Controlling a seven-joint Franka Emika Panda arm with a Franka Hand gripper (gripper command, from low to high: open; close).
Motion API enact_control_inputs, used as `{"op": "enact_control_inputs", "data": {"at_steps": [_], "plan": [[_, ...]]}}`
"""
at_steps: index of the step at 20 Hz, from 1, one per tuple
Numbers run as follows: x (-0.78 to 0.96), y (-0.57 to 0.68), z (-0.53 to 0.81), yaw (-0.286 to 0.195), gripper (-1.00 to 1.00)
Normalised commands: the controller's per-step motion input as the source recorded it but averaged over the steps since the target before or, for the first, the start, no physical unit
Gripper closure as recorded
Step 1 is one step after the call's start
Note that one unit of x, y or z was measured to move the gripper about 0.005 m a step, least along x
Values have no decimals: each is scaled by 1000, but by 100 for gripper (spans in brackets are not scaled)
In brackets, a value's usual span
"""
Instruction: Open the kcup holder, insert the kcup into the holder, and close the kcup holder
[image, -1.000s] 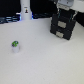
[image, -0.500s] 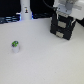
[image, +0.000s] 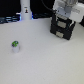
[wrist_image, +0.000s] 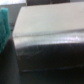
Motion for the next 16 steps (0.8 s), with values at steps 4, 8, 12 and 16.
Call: {"op": "enact_control_inputs", "data": {"at_steps": [4, 8, 12, 16], "plan": [[110, -25, -2, -29, 100], [218, -27, 30, -34, 100], [563, -63, 170, -63, 100], [367, 35, 107, -43, 100]]}}
